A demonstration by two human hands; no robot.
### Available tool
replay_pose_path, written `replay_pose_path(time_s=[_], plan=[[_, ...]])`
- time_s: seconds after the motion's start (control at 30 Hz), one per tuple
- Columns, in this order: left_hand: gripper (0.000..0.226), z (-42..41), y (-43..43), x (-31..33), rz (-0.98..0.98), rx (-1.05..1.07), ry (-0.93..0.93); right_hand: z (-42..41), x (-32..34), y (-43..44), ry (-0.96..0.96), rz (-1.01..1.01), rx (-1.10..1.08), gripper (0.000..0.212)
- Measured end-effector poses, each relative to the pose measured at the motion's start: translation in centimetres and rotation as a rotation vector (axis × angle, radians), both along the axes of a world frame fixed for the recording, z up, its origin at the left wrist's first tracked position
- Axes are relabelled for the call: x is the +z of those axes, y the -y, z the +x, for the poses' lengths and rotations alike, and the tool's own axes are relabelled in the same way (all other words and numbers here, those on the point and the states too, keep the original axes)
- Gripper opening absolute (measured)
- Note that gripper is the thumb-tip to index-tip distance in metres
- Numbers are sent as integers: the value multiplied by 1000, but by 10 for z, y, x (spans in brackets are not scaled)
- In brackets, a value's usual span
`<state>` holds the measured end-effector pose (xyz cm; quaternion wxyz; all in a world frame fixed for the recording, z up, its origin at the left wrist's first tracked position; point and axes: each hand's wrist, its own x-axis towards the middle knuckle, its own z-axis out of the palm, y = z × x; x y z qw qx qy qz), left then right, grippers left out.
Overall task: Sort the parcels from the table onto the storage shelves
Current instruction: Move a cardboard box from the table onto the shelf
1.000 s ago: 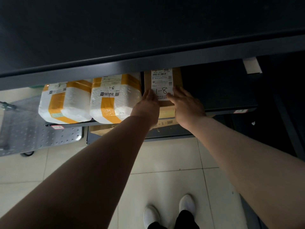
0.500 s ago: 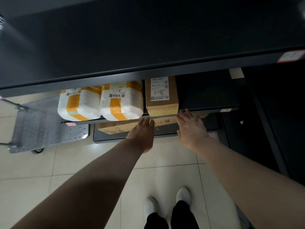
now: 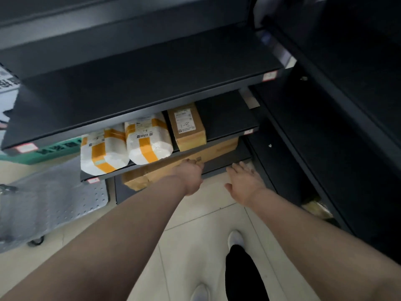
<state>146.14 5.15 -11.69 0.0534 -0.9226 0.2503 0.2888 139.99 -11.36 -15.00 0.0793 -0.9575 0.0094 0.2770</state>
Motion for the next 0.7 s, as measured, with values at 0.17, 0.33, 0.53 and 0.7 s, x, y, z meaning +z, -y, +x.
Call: replay_pose_path(time_s=[0.17,0.33,0.53,0.7], plan=[[42,-61,9,24,18,-245,-15,-100,32,-5,0,-20,-185,58],[47,-130,40,37,20,-487,-30,-205,51,4,-11,-79,-404,52],[38,-224,109,56,-65,-799,-22,-334,68,25,-32,-116,-734,53],[47,-323,170,70,-97,-1070,-22,-447,83,32,8,-136,-1006,53]])
